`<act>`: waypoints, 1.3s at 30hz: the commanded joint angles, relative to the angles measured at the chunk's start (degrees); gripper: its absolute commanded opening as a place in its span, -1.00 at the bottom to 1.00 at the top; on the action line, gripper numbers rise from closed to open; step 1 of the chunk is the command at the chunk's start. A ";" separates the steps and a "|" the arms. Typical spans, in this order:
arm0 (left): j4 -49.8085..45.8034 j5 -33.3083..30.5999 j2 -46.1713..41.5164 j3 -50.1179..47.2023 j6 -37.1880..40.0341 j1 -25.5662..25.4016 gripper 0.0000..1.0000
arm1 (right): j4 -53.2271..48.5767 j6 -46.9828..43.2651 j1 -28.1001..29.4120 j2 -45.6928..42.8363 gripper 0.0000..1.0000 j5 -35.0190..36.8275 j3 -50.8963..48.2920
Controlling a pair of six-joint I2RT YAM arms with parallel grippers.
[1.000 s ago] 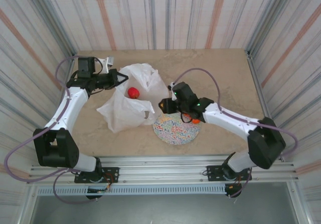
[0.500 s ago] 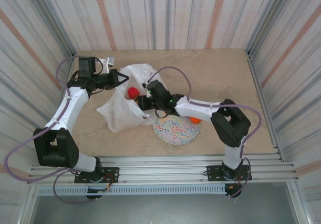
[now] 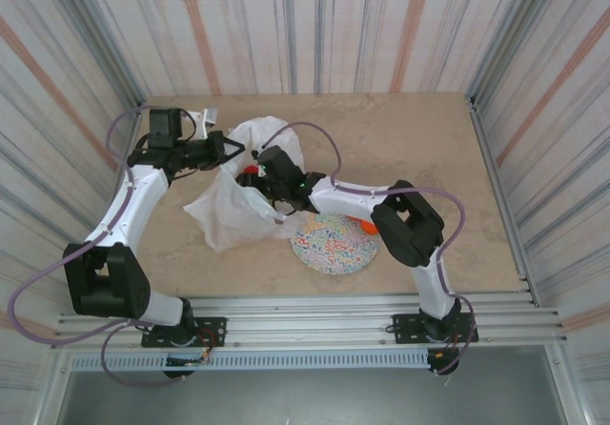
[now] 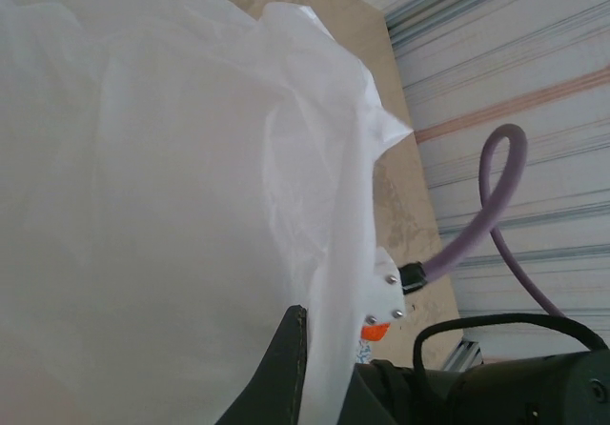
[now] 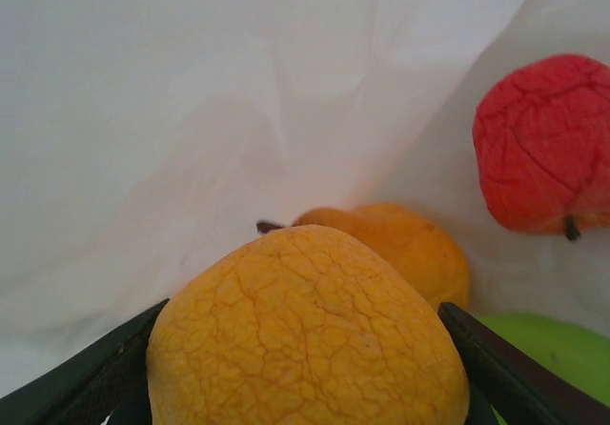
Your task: Place the fruits into the plastic bag
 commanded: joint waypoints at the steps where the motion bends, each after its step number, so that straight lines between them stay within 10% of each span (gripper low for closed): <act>1: -0.59 1.44 -0.39 1.23 0.37 -0.16 -1.00 | 0.15 3.30 -0.32 2.67 0.45 -0.21 2.87; 24: -0.59 1.57 -0.61 1.30 0.36 -0.16 -1.00 | -7.20 -3.40 -1.01 -5.45 1.00 0.87 -1.11; 39: -0.59 1.52 -0.32 1.19 0.26 -0.16 -1.00 | -7.33 -5.66 -3.00 -20.11 0.98 8.66 -14.75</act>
